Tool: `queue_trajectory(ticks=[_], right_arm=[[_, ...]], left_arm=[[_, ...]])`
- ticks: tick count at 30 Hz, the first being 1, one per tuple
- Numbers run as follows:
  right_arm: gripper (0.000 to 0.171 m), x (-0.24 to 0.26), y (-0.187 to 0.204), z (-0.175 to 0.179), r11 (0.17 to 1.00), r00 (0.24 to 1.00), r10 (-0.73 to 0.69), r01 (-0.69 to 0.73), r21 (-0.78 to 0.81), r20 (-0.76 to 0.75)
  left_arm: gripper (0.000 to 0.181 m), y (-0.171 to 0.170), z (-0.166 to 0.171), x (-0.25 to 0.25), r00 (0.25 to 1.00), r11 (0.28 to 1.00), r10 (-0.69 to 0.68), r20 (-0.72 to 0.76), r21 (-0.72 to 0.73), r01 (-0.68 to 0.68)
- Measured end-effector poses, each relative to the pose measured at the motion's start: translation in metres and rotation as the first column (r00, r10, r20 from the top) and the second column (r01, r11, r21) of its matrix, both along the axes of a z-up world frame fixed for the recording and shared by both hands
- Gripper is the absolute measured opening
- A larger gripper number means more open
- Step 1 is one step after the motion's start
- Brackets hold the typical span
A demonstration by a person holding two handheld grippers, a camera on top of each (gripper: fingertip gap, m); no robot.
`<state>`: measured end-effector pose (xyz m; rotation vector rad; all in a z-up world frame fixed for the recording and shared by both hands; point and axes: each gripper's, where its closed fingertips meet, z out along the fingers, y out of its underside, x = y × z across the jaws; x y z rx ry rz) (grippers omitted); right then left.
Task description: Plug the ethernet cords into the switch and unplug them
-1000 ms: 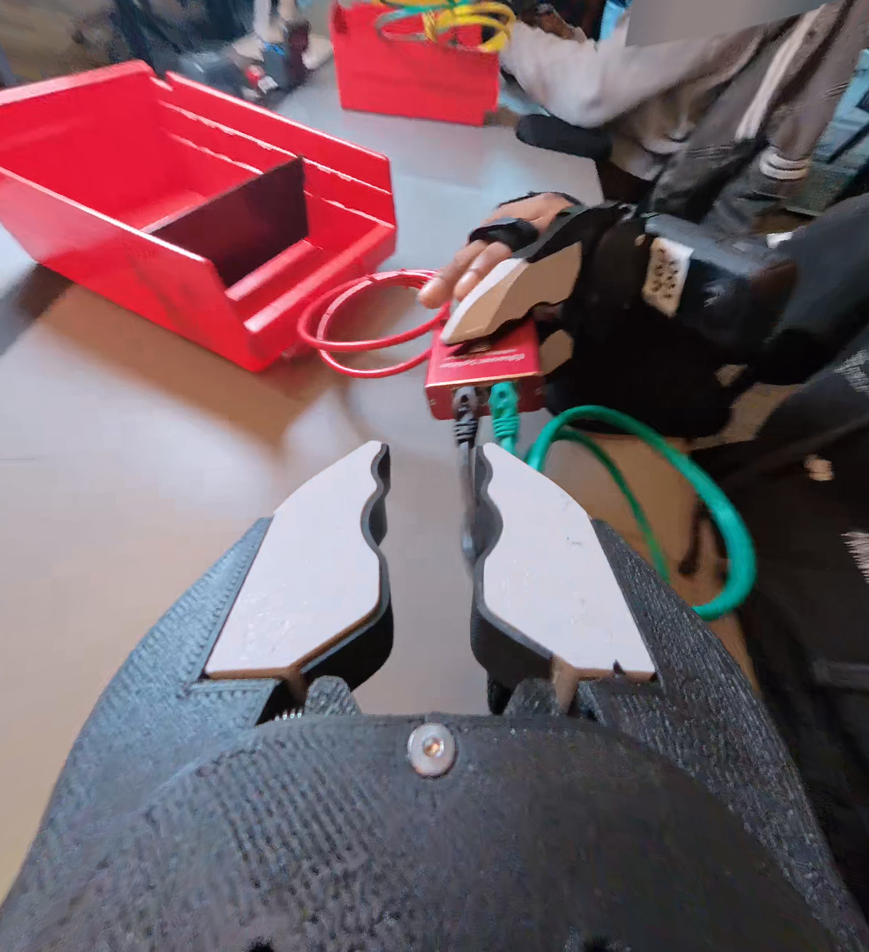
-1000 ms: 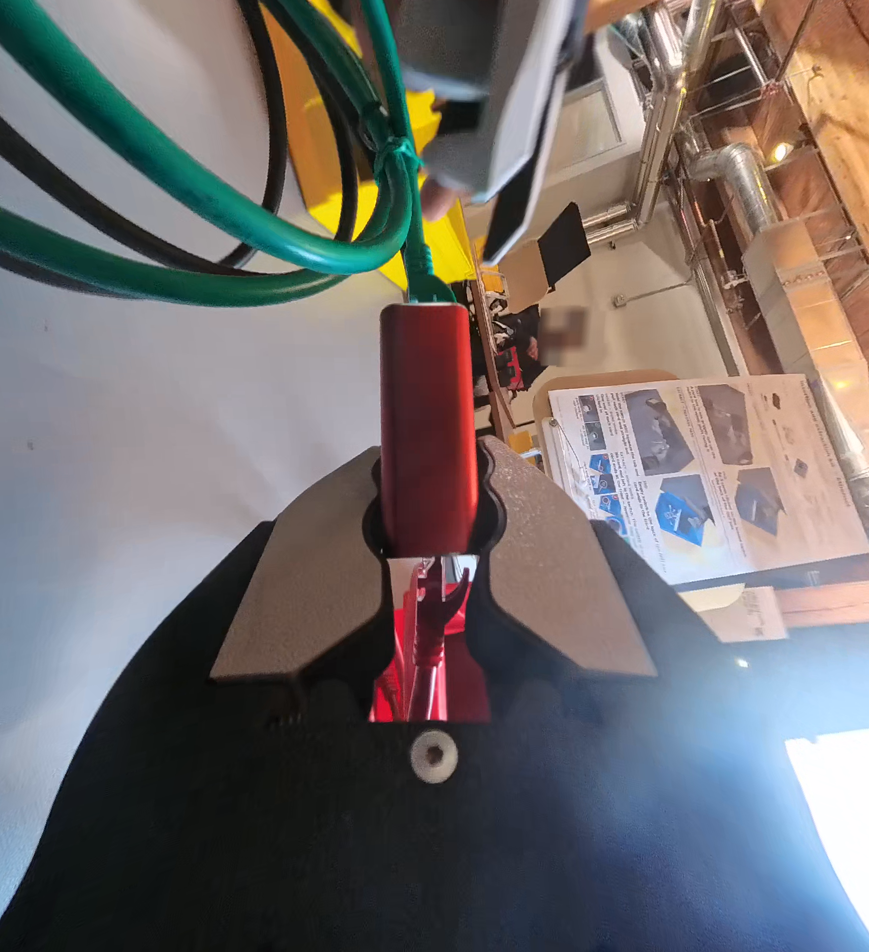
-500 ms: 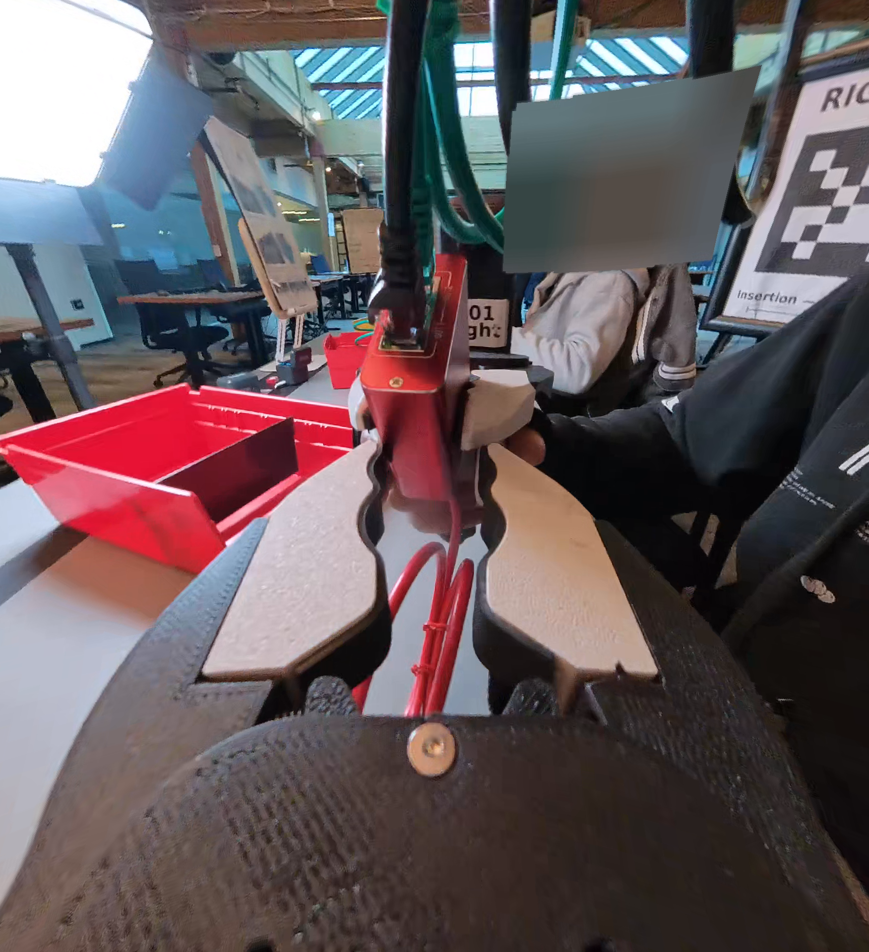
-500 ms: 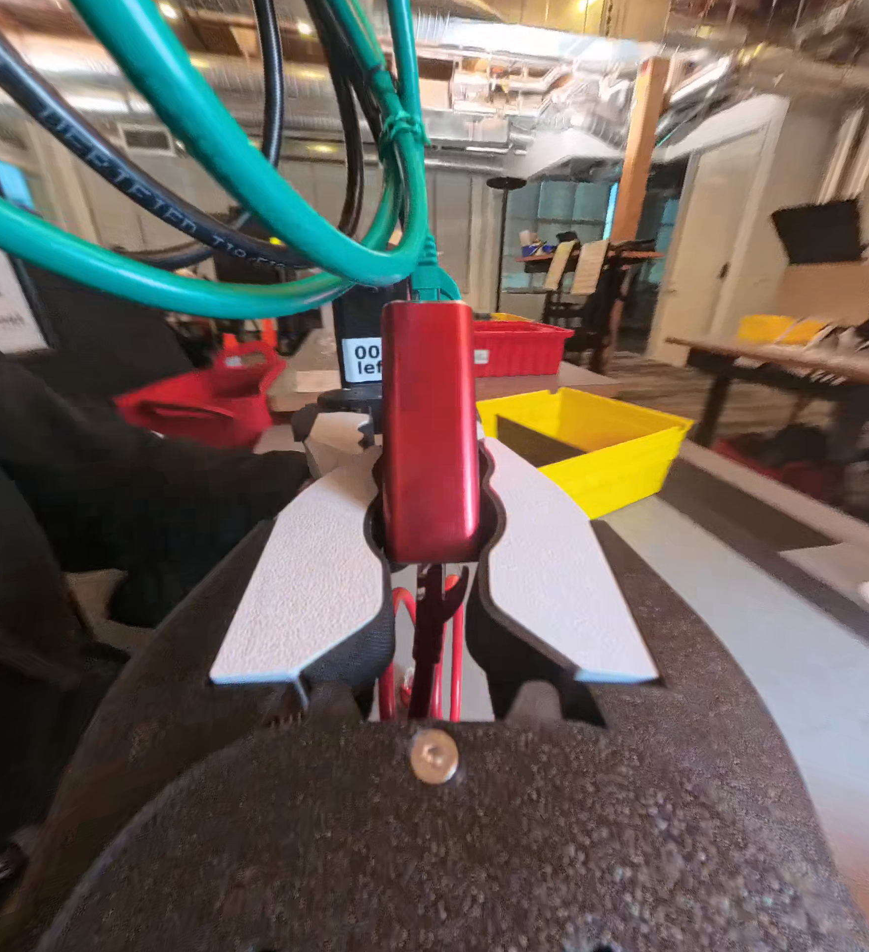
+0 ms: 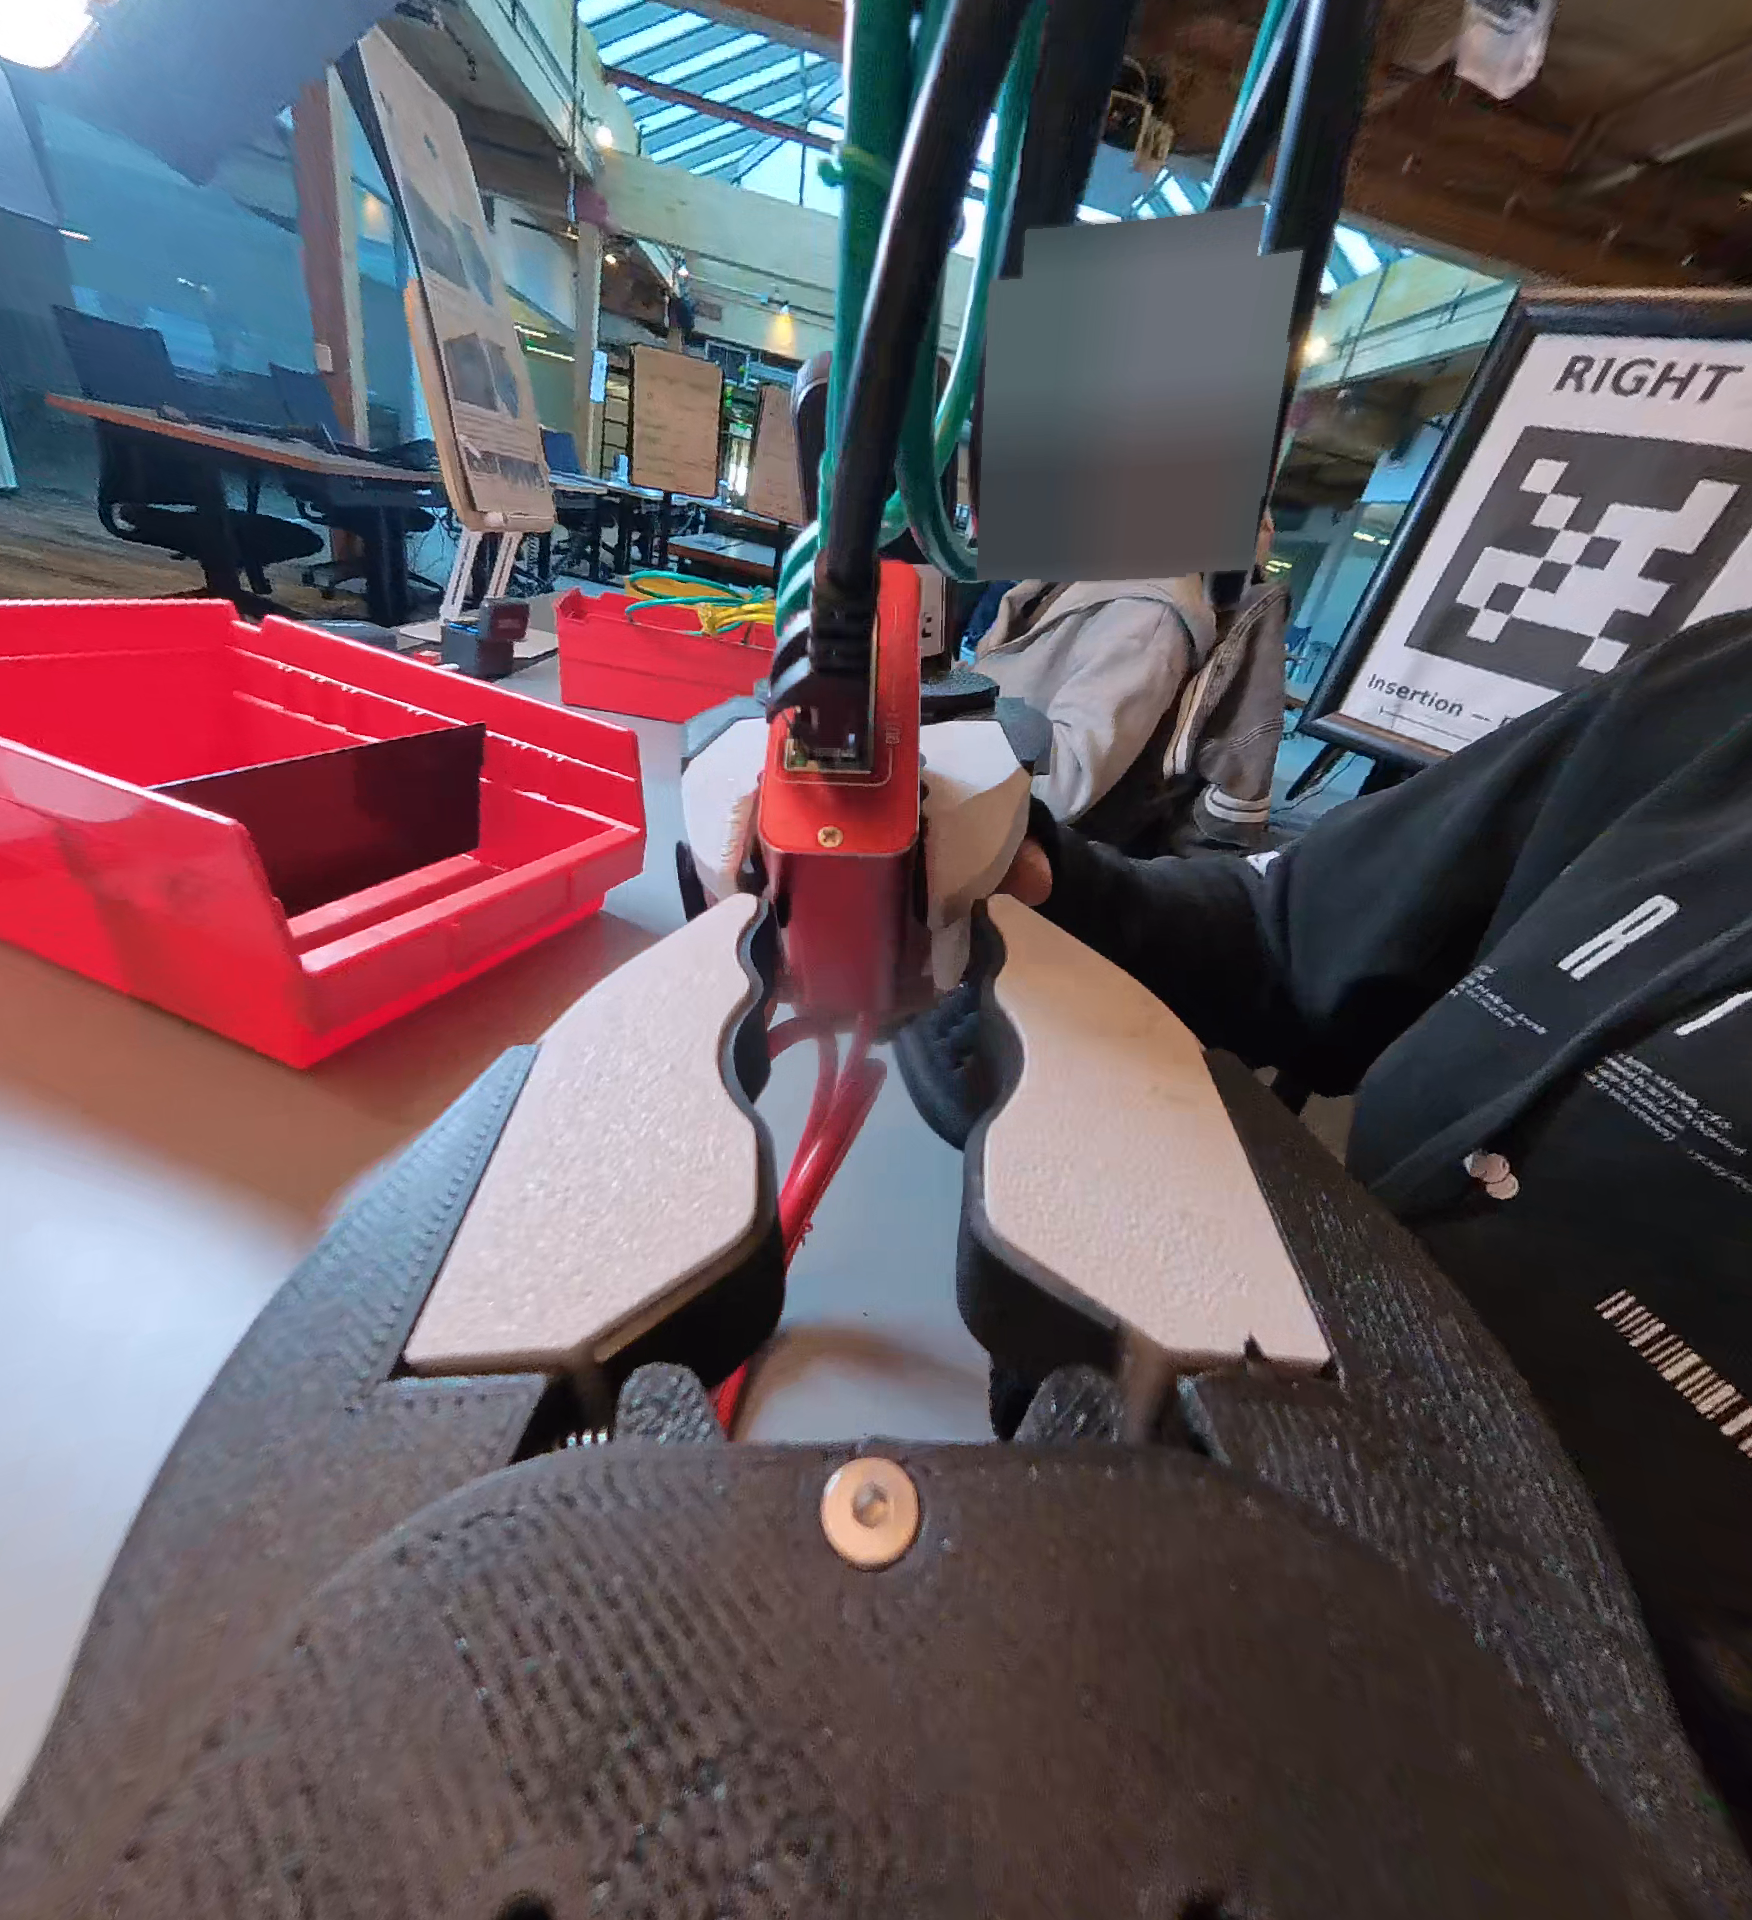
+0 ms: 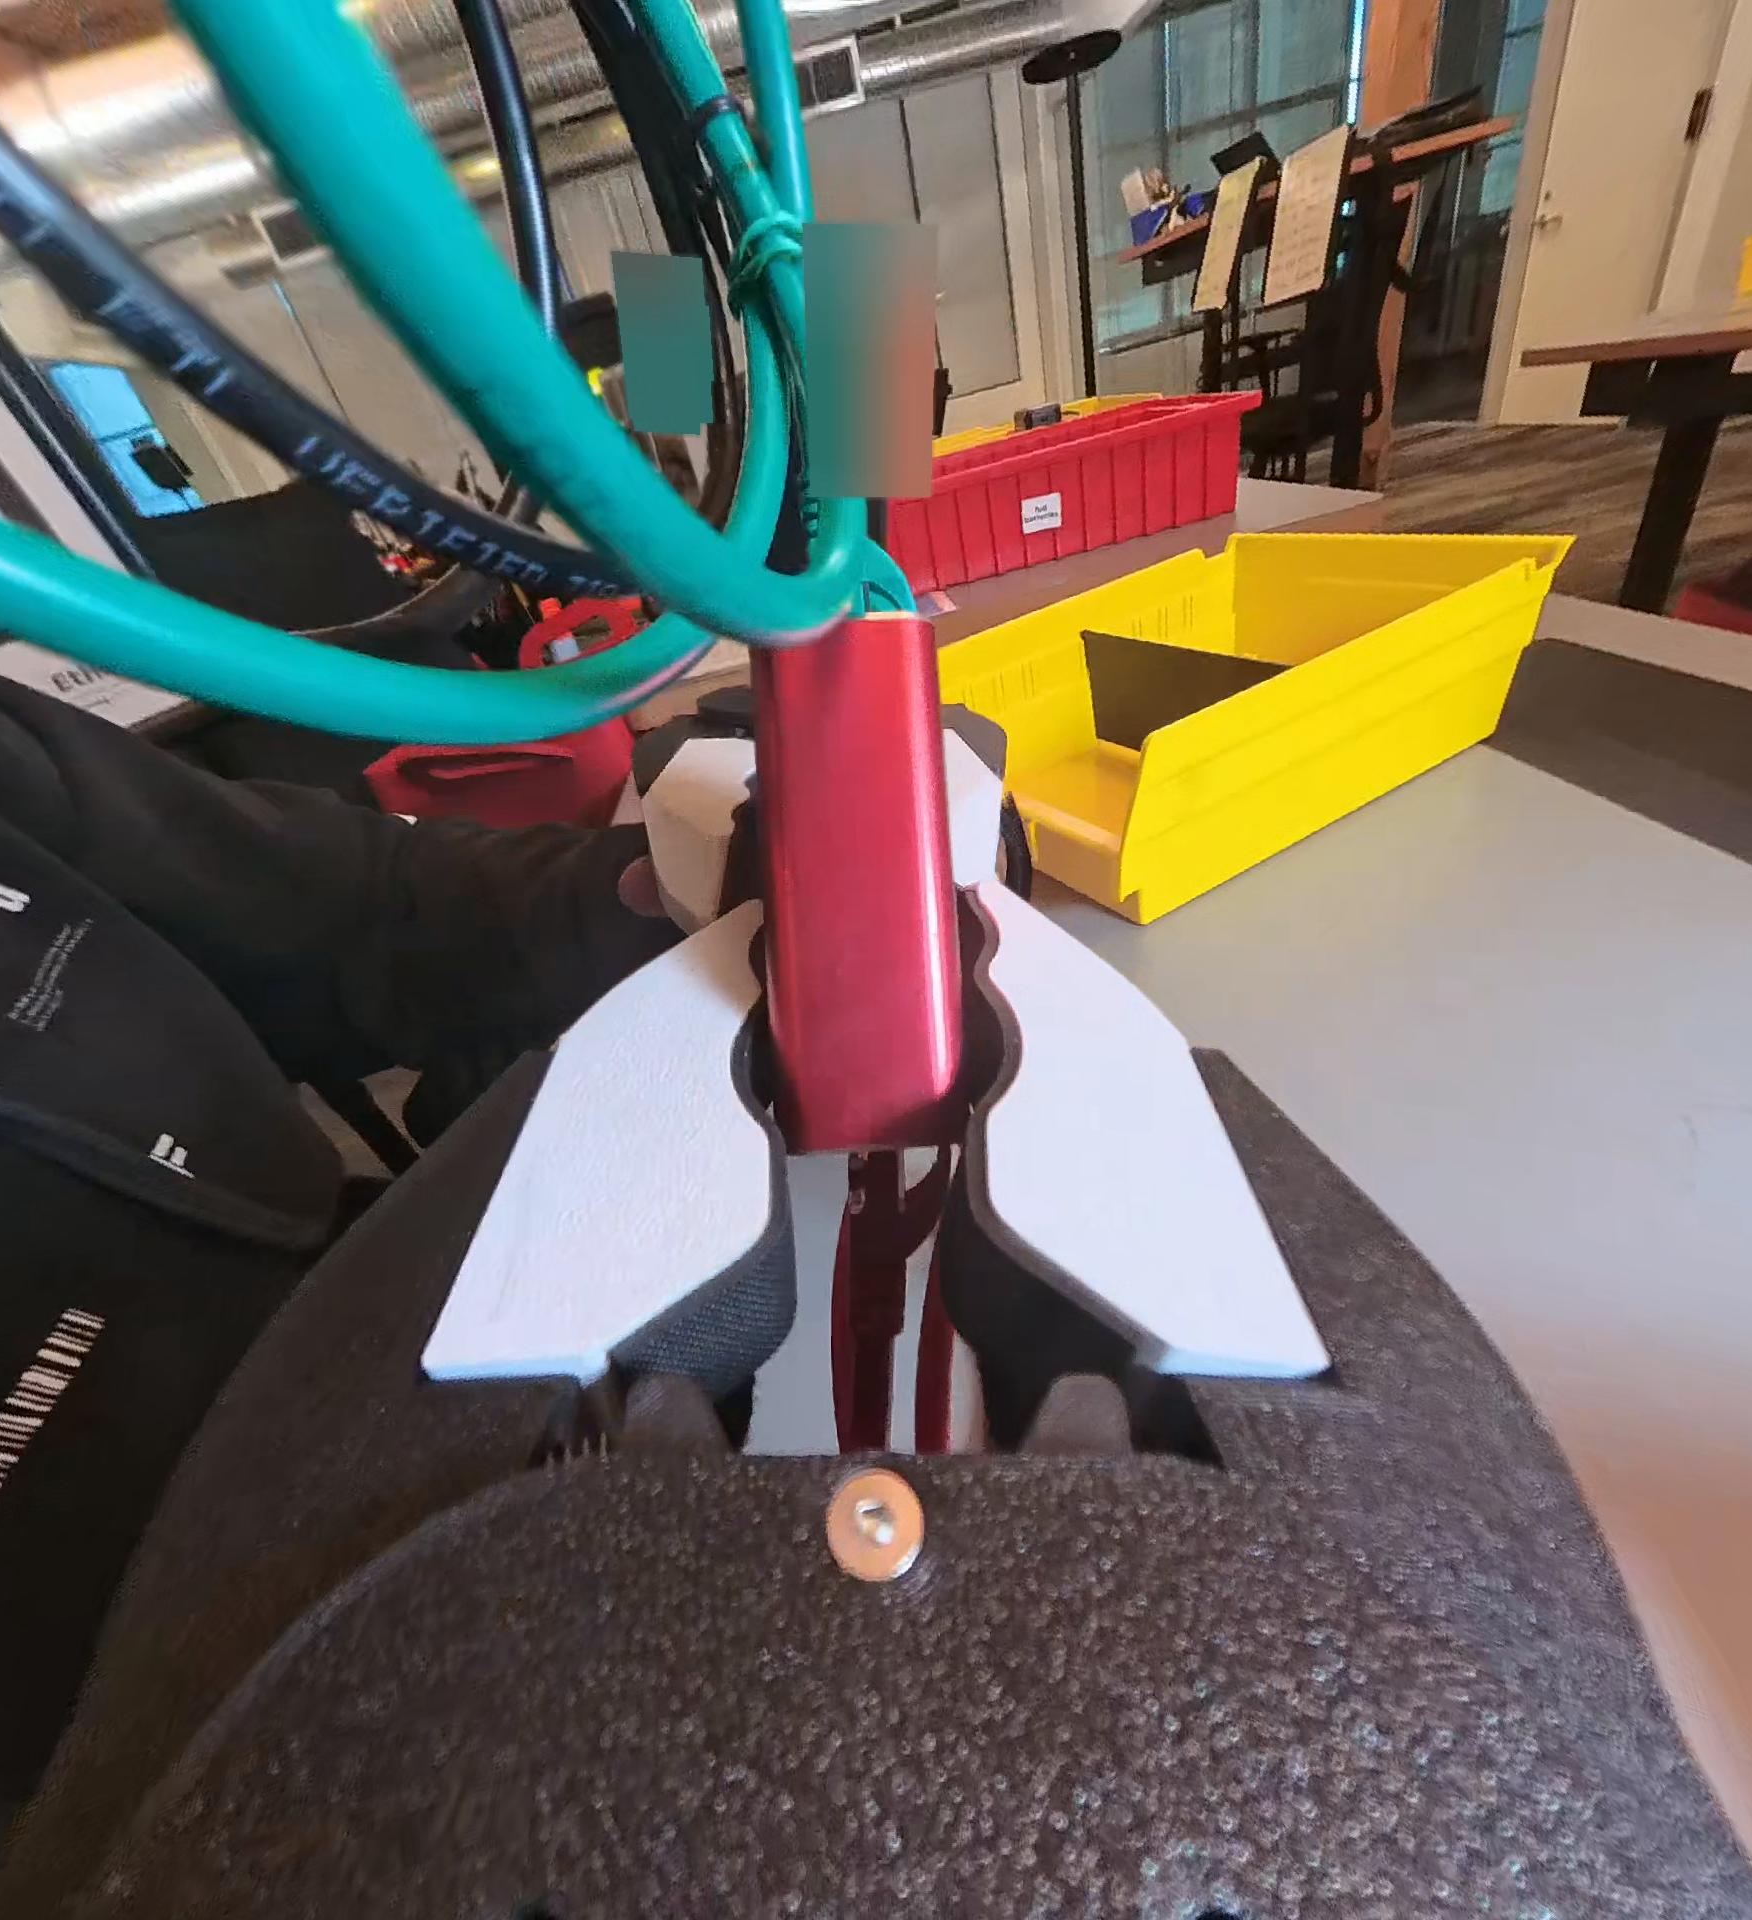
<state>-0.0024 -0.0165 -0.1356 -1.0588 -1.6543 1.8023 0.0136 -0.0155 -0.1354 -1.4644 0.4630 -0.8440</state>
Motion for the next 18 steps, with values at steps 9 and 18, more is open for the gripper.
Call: queue_trajectory(ticks=[9, 18], right_arm=[[0.029, -0.005, -0.002, -0.02, 1.0, 0.991, -0.011, 0.008, 0.026, 0.131], [0.047, -0.001, 0.006, -0.012, 0.973, 0.997, -0.077, 0.07, 0.221, 0.024]], left_arm=[[0.033, 0.007, 0.007, -0.02, 0.989, 0.989, 0.145, -0.039, 0.015, -0.145], [0.027, -0.01, 0.022, -0.022, 0.996, 0.992, 0.093, -0.006, 0.091, -0.092]])
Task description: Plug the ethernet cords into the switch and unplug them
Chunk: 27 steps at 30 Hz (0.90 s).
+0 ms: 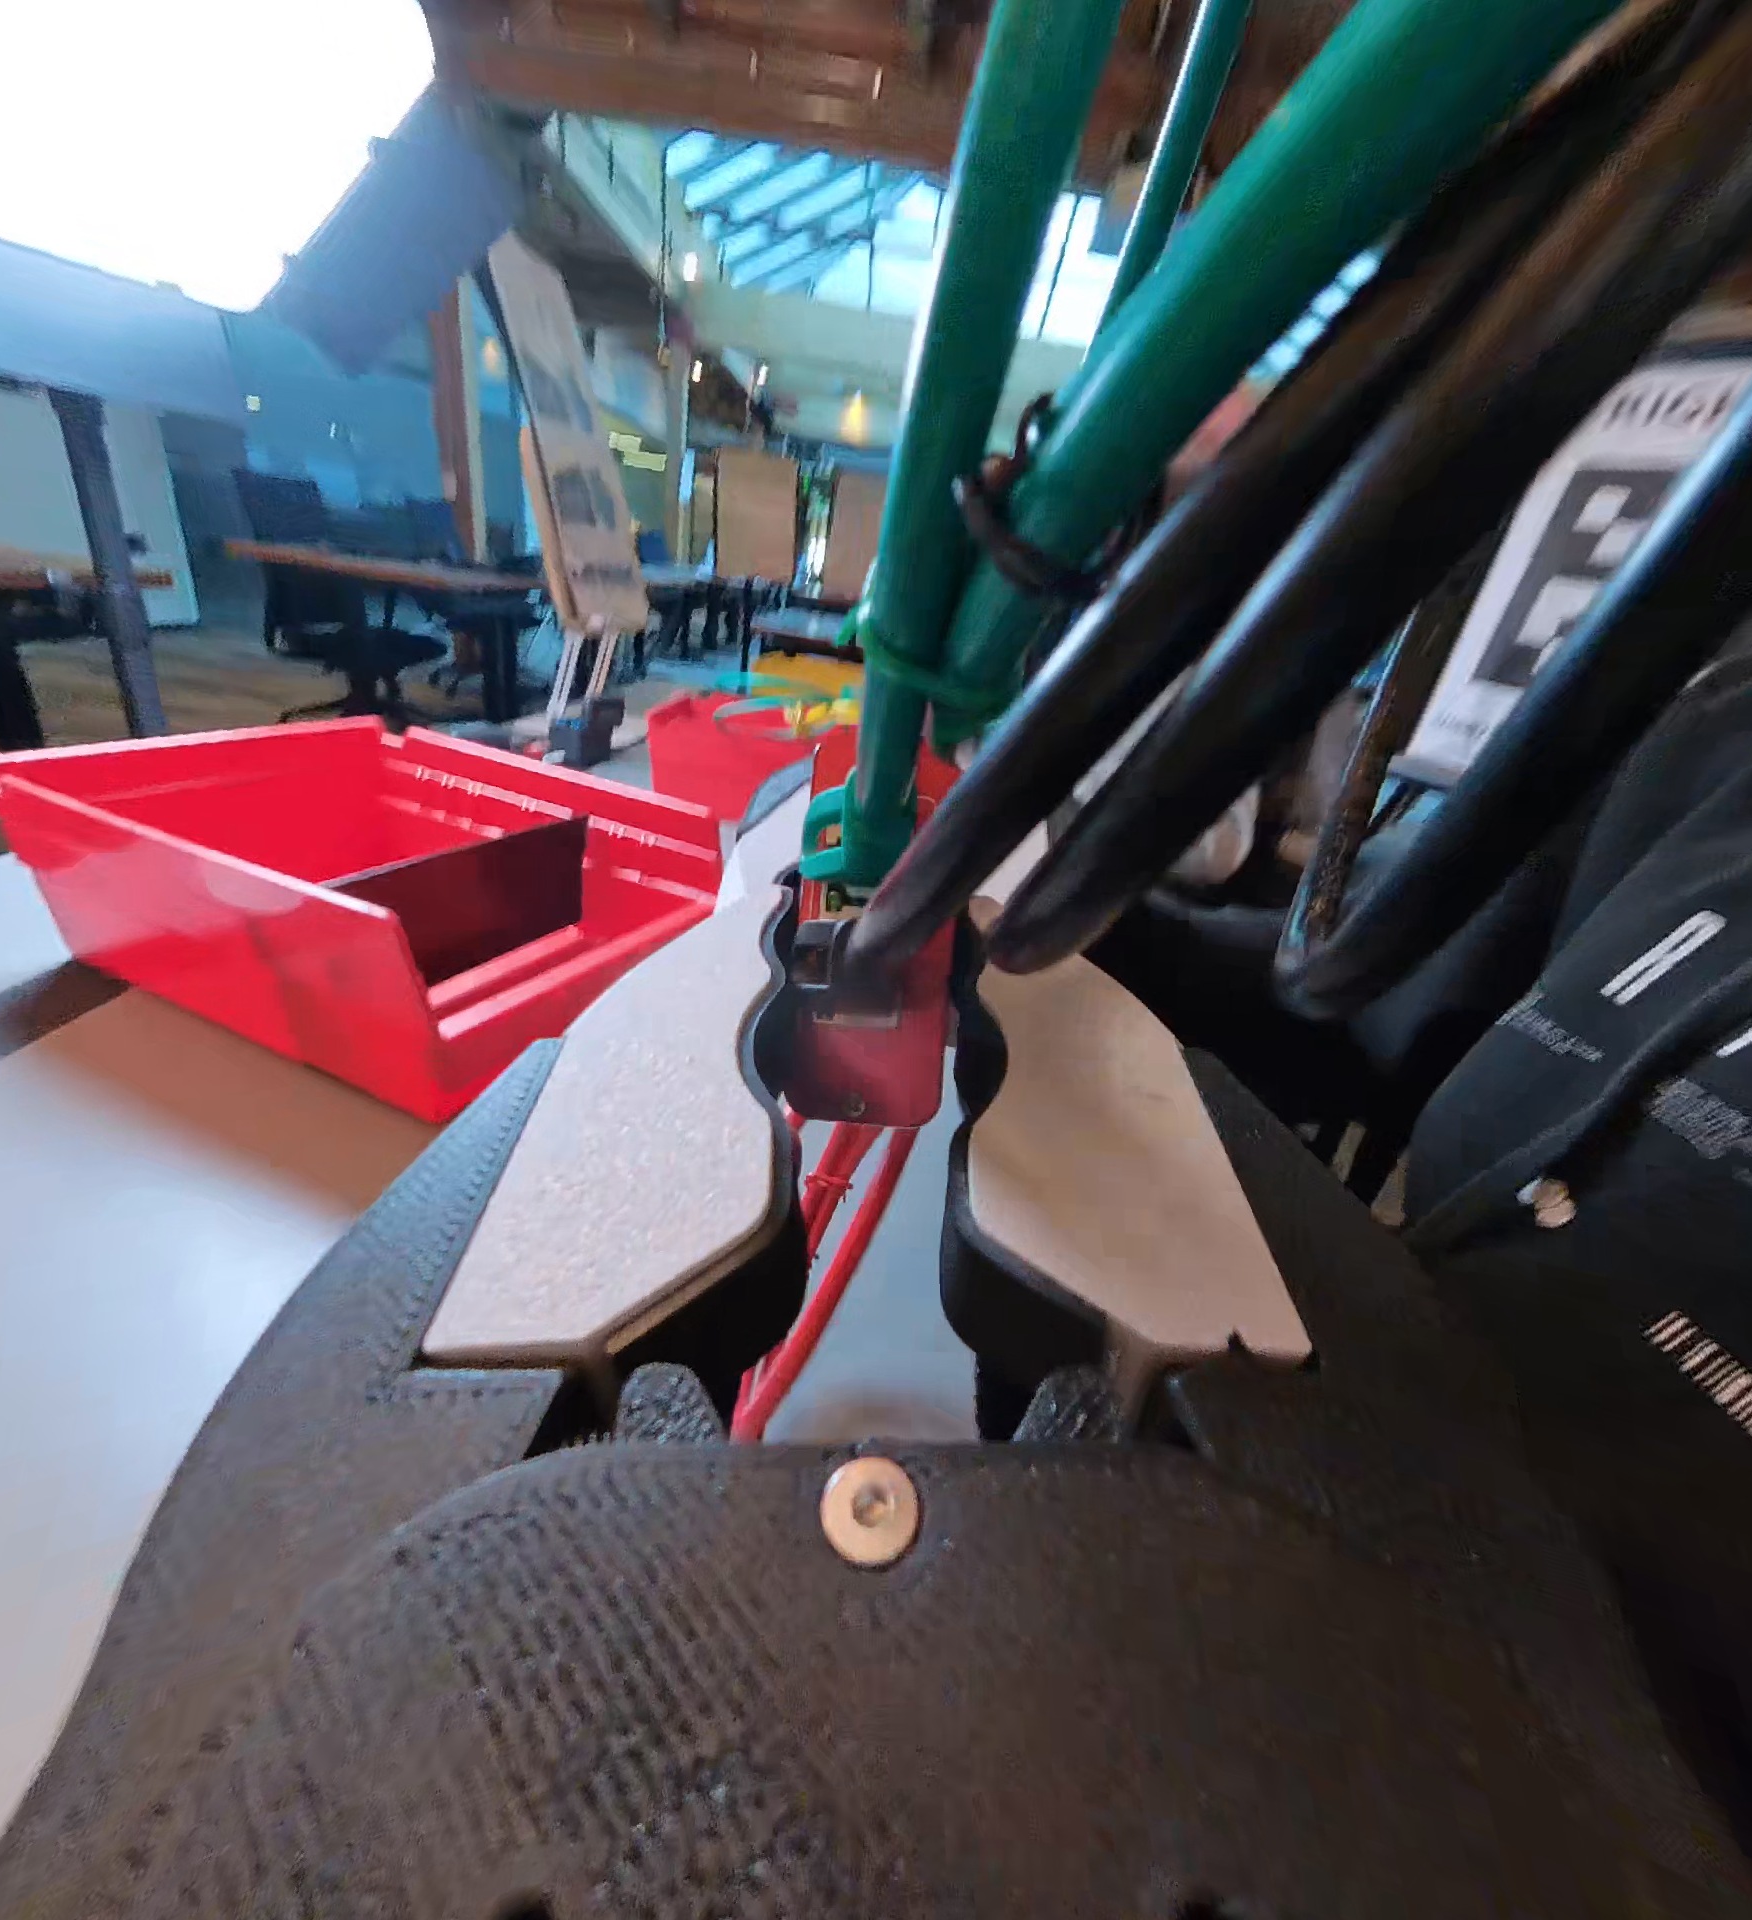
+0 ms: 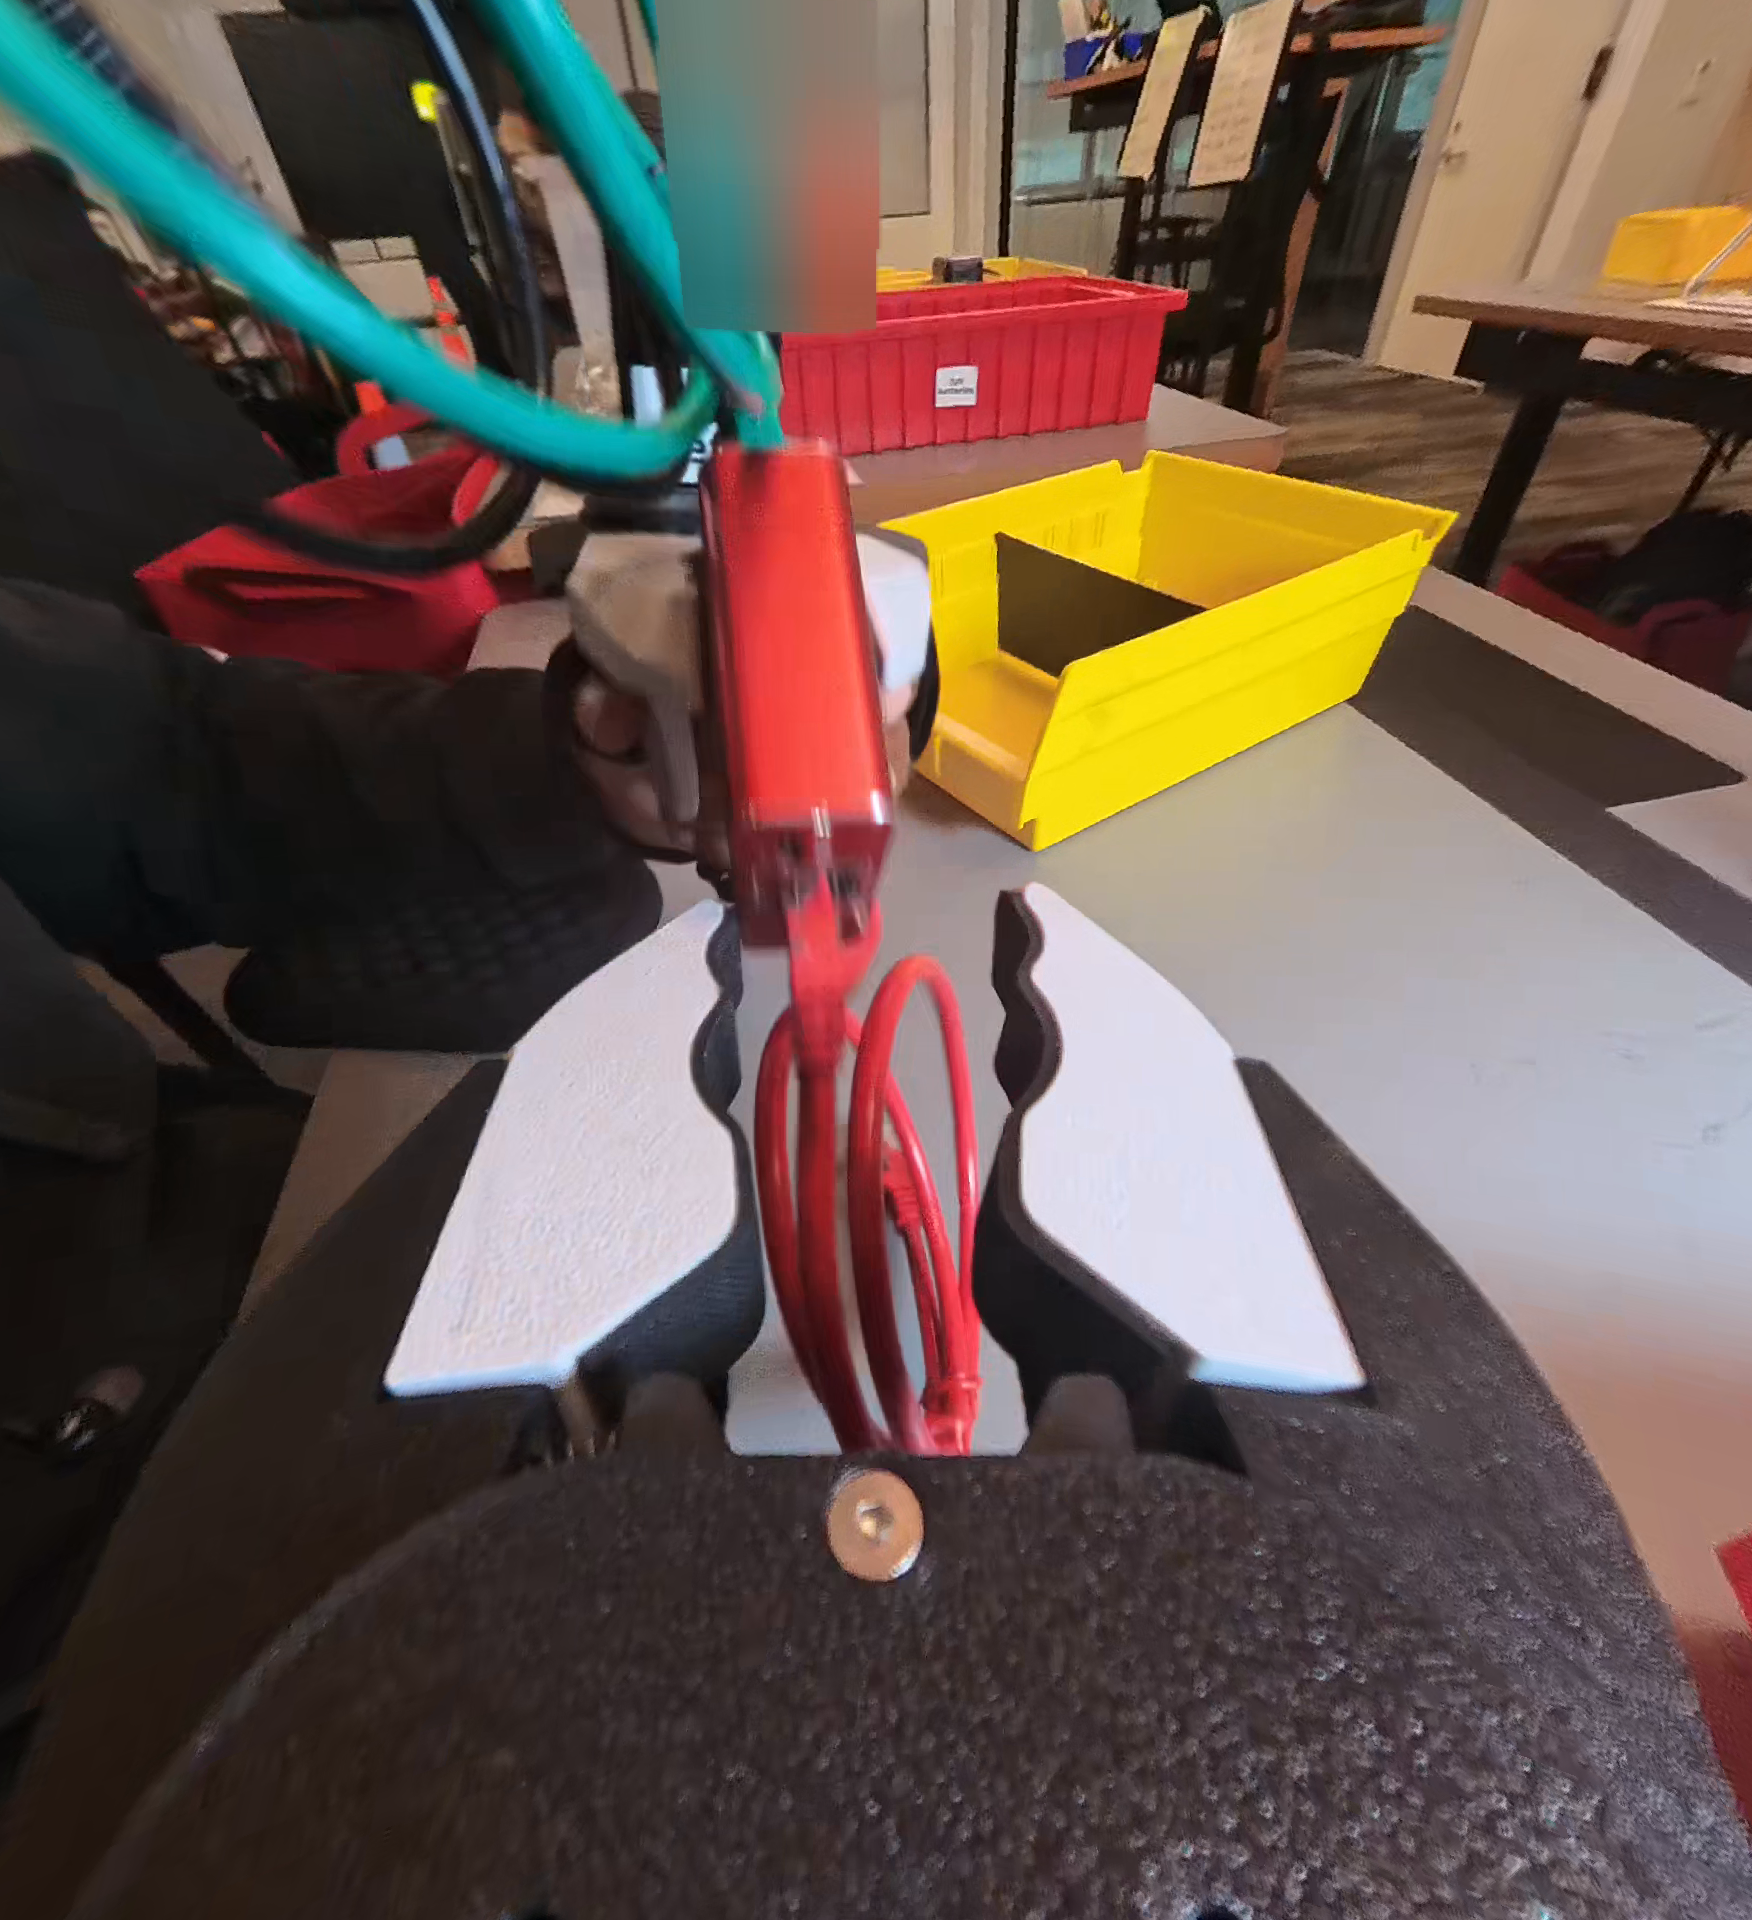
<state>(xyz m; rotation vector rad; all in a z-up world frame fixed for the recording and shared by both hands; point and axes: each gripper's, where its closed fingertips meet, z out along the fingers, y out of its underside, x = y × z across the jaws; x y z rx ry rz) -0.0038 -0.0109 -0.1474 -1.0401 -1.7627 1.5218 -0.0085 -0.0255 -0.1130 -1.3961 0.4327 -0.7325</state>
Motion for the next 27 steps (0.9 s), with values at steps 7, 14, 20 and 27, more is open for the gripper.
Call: queue_trajectory(ticks=[7, 14, 20, 27], right_arm=[[0.044, 0.005, 0.004, 0.001, 0.998, 0.996, 0.038, -0.042, -0.05, -0.085], [0.04, 0.007, -0.006, 0.028, 0.999, 0.99, 0.024, -0.031, -0.044, -0.142], [0.026, 0.0, -0.011, 0.017, 0.996, 0.993, -0.017, 0.026, 0.08, -0.113], [0.024, 0.003, -0.005, 0.012, 0.997, 0.998, -0.024, 0.028, 0.077, -0.054]], left_arm=[[0.027, -0.006, 0.024, -0.024, 0.966, 0.995, -0.016, 0.258, 0.099, -0.01], [0.027, -0.006, 0.023, -0.026, 0.958, 0.989, -0.018, 0.288, 0.145, -0.025], [0.027, -0.001, 0.02, -0.011, 0.957, 0.987, -0.037, 0.289, 0.161, -0.011], [0.028, 0.003, 0.013, -0.007, 0.963, 0.991, -0.005, 0.27, 0.134, -0.032]])
